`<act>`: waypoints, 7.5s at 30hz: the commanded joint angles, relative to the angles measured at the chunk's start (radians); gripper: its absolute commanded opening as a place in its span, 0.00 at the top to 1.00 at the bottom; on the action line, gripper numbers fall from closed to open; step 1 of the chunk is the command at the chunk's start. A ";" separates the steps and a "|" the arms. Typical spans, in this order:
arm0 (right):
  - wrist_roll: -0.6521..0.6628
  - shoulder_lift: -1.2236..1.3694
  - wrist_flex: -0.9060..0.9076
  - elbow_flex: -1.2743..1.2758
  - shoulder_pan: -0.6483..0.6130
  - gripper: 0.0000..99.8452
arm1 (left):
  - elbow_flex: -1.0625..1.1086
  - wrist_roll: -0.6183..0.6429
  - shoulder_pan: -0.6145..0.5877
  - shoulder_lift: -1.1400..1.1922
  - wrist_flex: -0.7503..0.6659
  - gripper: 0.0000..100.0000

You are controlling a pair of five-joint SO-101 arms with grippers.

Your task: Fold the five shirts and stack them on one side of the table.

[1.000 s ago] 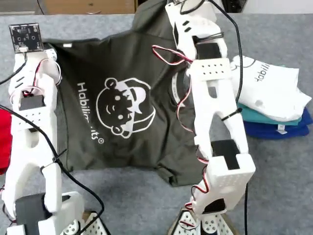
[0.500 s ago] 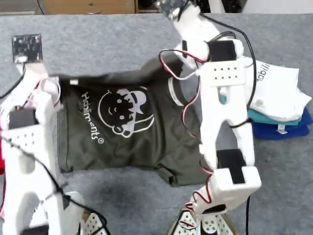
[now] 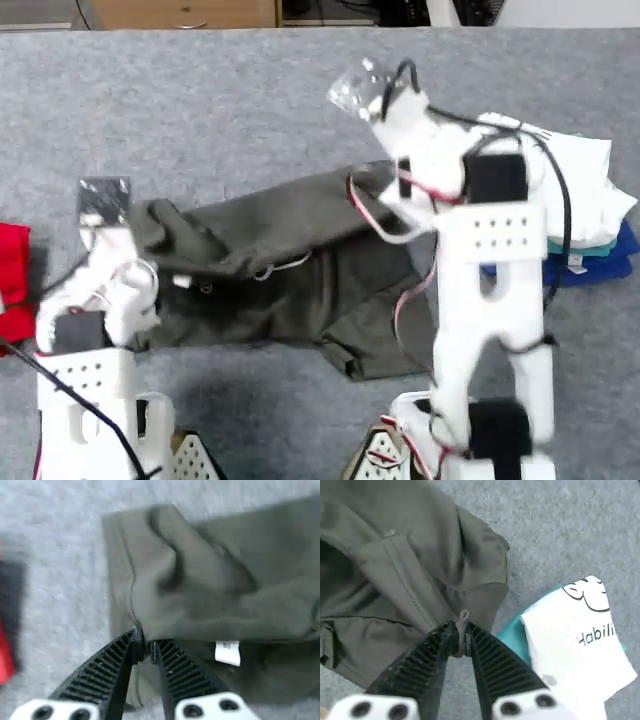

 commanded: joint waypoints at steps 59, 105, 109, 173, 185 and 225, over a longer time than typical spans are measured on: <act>-0.017 -0.435 -0.262 0.736 -0.173 0.99 | -0.055 -0.080 0.014 -0.070 -0.098 0.98; -0.210 0.025 -0.023 0.659 -0.389 0.99 | 0.187 -0.040 -0.061 0.409 -0.649 0.98; -0.071 -0.025 0.129 0.493 -0.384 0.99 | 0.187 -0.041 -0.061 0.409 -0.649 0.98; 0.092 0.401 0.035 0.532 -0.217 0.99 | 0.210 -0.040 -0.063 0.409 -0.704 0.98; 0.052 0.341 0.012 0.679 -0.438 0.99 | 0.210 -0.040 -0.064 0.409 -0.704 0.98; -0.204 1.616 0.212 -1.454 0.064 1.00 | -0.764 0.269 -0.256 1.316 -0.334 0.98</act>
